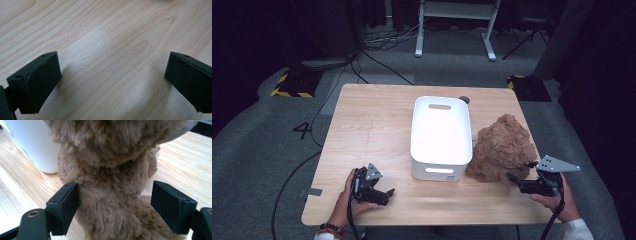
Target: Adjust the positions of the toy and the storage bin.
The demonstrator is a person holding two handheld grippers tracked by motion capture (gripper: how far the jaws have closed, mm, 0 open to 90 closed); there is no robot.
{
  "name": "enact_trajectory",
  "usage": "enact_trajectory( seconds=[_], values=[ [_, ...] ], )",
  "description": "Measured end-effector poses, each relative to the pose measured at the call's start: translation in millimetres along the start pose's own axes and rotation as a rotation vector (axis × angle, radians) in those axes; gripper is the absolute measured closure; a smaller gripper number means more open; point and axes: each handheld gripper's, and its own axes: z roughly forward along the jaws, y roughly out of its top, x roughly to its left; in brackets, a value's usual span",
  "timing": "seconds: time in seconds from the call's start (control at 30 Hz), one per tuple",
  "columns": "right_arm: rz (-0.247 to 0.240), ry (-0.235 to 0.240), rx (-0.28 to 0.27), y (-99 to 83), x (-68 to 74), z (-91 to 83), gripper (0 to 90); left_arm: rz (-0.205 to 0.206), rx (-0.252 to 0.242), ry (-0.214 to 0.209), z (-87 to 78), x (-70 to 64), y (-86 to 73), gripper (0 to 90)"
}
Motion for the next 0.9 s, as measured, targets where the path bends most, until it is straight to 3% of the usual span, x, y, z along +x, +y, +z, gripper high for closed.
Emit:
enact_trajectory(
  seconds=[0.57, 0.9],
  values=[
    [-0.004, 0.019, 0.03, 10.2, 5.9, 24.4, 20.3, 0.0, 0.0, 0.0, 0.0, 0.0, 0.0, 0.5],
    [0.024, 0.046, 0.053, 11.7, 4.8, 40.0, 16.5, 0.0, 0.0, 0.0, 0.0, 0.0, 0.0, 0.5]
  ],
)
